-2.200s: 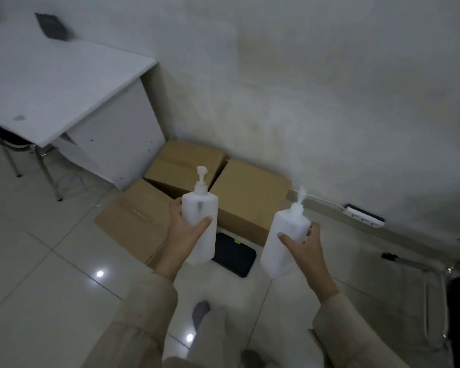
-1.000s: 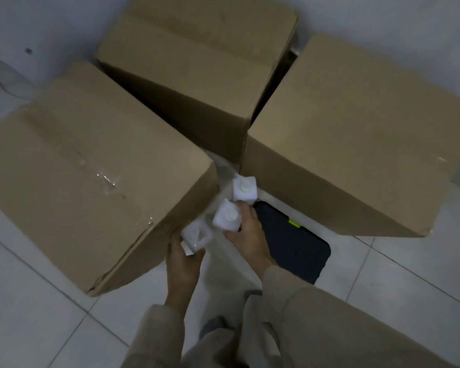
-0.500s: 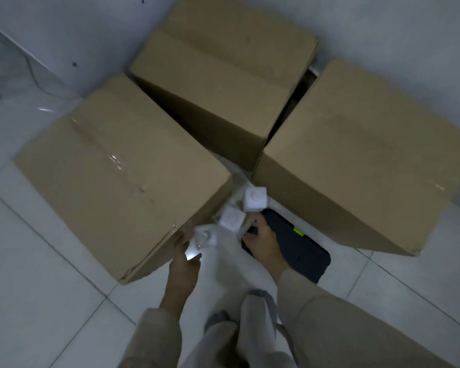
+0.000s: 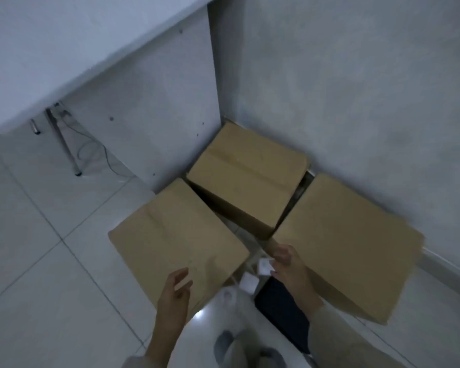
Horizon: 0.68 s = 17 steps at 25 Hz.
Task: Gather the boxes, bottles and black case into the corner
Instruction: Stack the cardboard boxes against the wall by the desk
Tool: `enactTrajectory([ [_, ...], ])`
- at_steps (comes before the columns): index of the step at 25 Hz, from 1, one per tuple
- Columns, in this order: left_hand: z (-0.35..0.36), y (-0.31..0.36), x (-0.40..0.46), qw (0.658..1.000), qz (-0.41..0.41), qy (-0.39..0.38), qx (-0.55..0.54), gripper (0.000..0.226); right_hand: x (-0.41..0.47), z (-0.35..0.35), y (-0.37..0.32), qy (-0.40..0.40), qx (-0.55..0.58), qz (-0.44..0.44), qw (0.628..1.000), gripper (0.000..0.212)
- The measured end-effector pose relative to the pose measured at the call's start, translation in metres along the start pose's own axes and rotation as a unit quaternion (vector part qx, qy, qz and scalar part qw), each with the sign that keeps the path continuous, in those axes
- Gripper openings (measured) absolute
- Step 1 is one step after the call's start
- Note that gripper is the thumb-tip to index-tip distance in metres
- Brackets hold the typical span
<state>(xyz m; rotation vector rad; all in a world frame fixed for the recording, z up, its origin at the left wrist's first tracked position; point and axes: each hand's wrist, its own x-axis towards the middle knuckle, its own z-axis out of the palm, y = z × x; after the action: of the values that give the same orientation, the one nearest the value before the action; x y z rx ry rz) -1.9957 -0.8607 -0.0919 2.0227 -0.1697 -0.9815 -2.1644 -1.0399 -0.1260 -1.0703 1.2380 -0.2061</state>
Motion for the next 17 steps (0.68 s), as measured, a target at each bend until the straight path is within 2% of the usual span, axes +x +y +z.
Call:
enactTrajectory([
  [3, -0.009, 0.032, 0.044, 0.999, 0.037, 0.013, 0.002, 0.031, 0.031, 0.015, -0.021, 0.012, -0.038, -0.037, 0.998, 0.029],
  [5, -0.005, 0.047, 0.089, 0.998, 0.054, -0.004, 0.012, 0.032, 0.065, 0.024, -0.027, 0.043, -0.14, -0.08, 0.986, 0.038],
  [8, 0.021, 0.054, 0.155, 0.998, 0.051, -0.042, 0.016, 0.038, 0.116, 0.03, -0.024, 0.052, -0.291, -0.109, 0.949, 0.051],
  [11, 0.062, 0.047, 0.211, 0.996, 0.054, -0.063, 0.013, 0.041, 0.165, 0.033, -0.003, 0.056, -0.421, -0.149, 0.893, 0.065],
  [14, 0.106, 0.036, 0.253, 0.993, -0.005, -0.109, -0.035, 0.055, 0.198, 0.037, 0.015, 0.048, -0.506, -0.142, 0.849, 0.073],
  [17, 0.139, 0.028, 0.281, 0.985, -0.036, -0.168, -0.024, 0.071, 0.201, 0.044, 0.02, 0.066, -0.508, -0.106, 0.852, 0.071],
])
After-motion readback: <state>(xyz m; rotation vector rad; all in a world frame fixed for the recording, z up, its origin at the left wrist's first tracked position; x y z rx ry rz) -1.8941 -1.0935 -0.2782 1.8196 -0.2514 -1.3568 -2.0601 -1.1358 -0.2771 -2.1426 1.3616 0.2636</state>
